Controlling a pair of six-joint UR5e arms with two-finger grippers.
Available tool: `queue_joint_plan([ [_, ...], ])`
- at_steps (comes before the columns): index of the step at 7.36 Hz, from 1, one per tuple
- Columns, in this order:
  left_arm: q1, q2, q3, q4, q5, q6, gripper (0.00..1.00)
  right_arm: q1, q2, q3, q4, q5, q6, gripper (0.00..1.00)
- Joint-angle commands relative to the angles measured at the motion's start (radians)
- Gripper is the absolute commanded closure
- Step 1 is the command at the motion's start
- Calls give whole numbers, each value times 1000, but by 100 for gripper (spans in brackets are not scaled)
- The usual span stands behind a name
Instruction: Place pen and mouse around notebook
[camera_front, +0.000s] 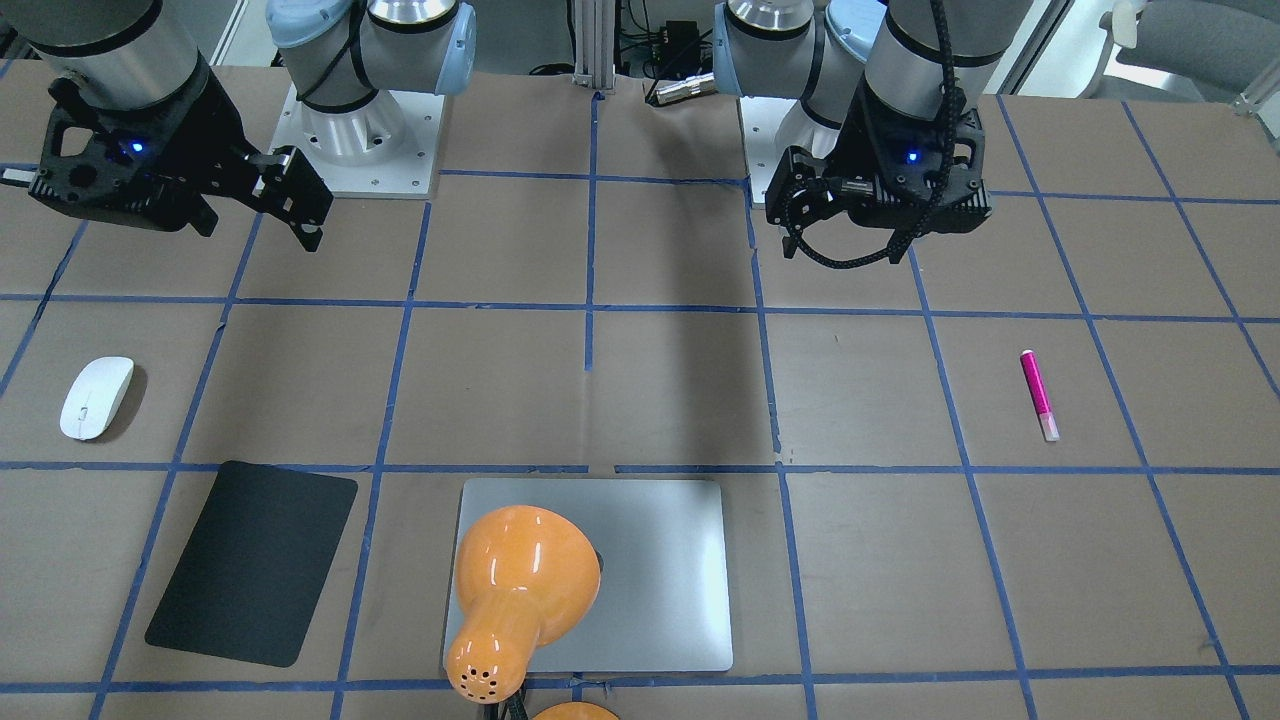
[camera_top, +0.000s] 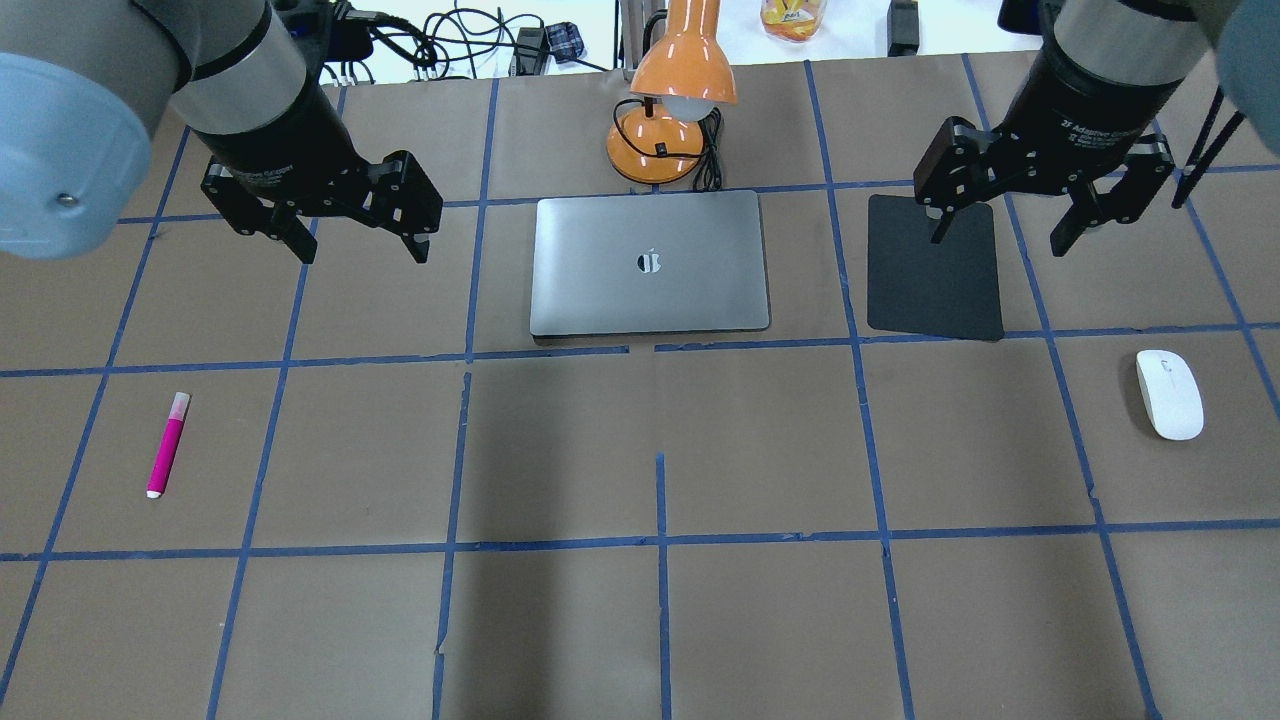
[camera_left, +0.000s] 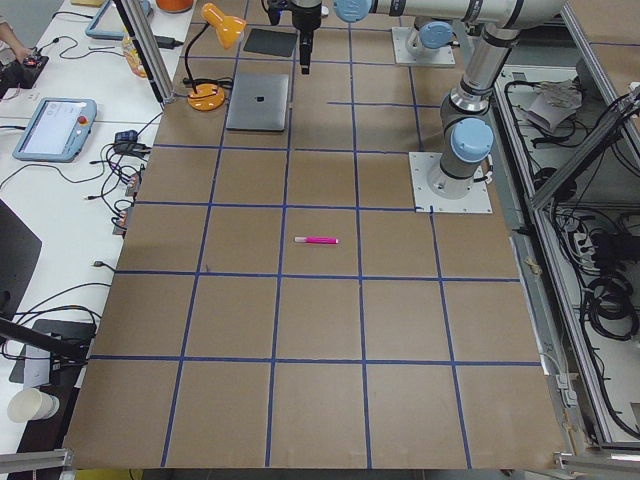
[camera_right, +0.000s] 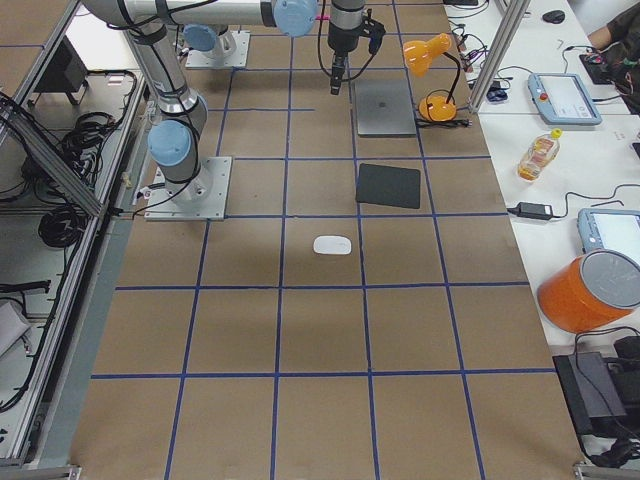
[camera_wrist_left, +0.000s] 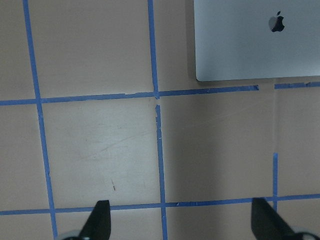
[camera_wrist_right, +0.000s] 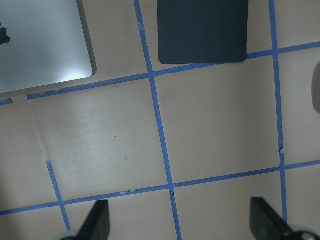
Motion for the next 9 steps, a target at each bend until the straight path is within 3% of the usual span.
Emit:
queue_joint_plan([
  [1,0,3,-5,0,-1,0,0,0,0,0,10,0,2,0],
  [5,68,-3,-28,0,-1,56,0,-3,2,0,-5,-1,-6,0],
  [8,390,-12,-167,55,-1,386,0,-4,6,2,-4,-1,-11,0],
  [9,477,-32,-219,143,1,508,0,-19,12,5,-2,0,-18,0],
])
